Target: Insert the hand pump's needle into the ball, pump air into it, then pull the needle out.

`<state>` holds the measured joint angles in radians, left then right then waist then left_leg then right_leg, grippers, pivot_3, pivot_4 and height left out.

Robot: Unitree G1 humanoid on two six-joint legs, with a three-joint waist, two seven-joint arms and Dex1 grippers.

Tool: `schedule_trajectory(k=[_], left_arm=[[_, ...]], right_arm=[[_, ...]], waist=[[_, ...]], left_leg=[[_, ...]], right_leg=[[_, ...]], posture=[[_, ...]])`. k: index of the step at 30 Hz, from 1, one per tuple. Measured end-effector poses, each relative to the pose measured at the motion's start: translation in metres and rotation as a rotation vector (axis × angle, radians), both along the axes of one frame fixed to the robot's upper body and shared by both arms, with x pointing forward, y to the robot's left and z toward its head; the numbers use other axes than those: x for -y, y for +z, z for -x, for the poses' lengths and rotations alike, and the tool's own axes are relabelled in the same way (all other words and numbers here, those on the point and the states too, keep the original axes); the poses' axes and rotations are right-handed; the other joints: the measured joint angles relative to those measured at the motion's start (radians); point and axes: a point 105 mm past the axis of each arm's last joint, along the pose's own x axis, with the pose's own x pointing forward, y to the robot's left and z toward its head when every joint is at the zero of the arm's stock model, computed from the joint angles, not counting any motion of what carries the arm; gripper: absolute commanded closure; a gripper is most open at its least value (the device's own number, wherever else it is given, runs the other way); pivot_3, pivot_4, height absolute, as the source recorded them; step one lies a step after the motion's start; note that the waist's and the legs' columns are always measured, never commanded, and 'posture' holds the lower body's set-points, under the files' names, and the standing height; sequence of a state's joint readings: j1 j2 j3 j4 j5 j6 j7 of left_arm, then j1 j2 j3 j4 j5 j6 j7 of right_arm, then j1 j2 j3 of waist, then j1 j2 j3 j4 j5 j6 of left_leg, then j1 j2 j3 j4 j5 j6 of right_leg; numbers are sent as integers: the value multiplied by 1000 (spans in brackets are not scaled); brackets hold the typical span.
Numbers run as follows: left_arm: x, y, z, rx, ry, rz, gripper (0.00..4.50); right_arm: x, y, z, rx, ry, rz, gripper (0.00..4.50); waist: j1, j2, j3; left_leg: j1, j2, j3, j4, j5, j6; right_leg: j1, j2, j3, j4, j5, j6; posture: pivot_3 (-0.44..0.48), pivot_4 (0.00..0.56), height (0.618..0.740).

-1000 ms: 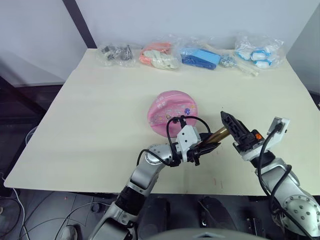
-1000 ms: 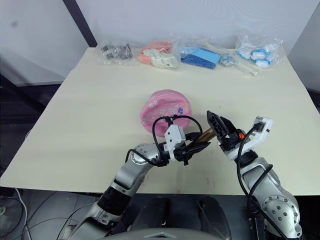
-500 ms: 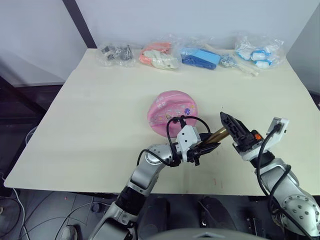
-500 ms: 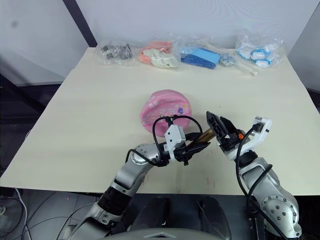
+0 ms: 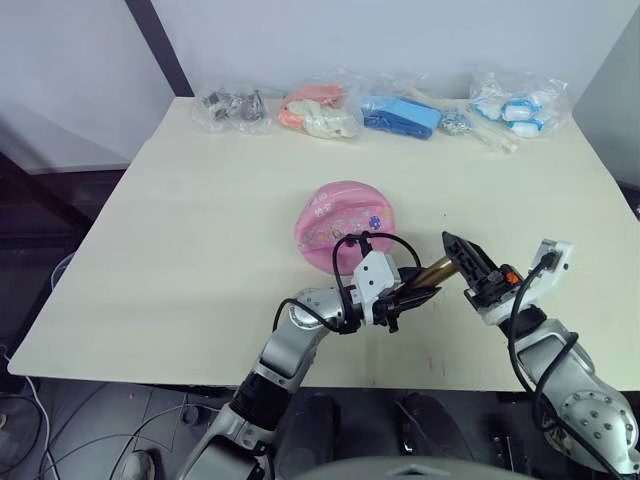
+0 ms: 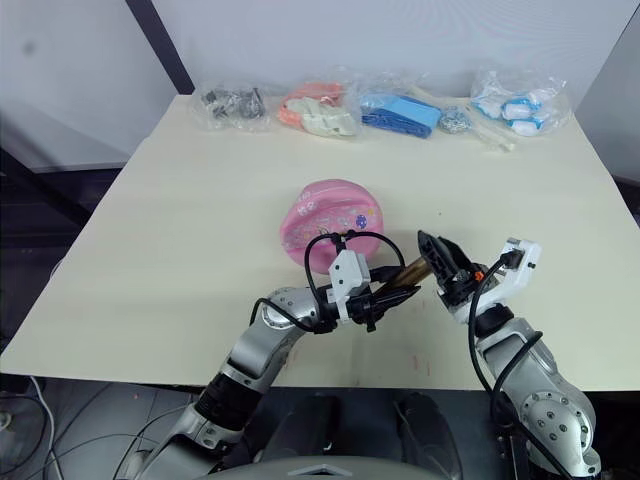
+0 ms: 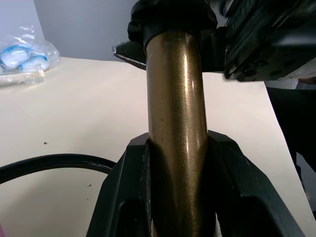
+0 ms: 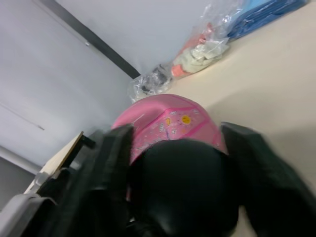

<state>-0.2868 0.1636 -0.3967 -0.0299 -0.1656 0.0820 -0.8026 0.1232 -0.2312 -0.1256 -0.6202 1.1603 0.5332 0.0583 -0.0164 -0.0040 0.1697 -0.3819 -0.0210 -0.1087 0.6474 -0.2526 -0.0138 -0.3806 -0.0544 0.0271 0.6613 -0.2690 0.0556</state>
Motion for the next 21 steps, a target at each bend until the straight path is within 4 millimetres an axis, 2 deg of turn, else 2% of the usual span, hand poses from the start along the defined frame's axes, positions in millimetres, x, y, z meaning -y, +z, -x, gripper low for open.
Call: schedule_trajectory(k=[11,12,14,18,21], left_arm=[[0,1,0,0,2,4,3465],[0,1,0,-2,2,6,2657],[-1,0,0,-5,0,4,2180],[-3,-2,1,-21,-18,-8,151],[-6,-4,1,-26,-25,-19,65]], right_arm=[[-1,2,-1,10,0,11,2655],[-1,2,-1,12,2,13,2655],[-1,3,-2,23,7,23,2655],[-1,8,-3,61,19,79,2655],[0,9,-2,89,34,143,2655]], waist=[[0,0,0],[0,0,0],[0,0,0],[0,0,0],[0,0,0]], left_leg=[[0,0,0,0,0,0],[0,0,0,0,0,0],[0,0,0,0,0,0],[0,0,0,0,0,0],[0,0,0,0,0,0]], right_leg=[[0,0,0,0,0,0],[0,0,0,0,0,0],[0,0,0,0,0,0],[0,0,0,0,0,0],[0,0,0,0,0,0]], posture=[[0,150,736],[0,150,736],[0,150,736],[0,150,736],[0,150,736]])
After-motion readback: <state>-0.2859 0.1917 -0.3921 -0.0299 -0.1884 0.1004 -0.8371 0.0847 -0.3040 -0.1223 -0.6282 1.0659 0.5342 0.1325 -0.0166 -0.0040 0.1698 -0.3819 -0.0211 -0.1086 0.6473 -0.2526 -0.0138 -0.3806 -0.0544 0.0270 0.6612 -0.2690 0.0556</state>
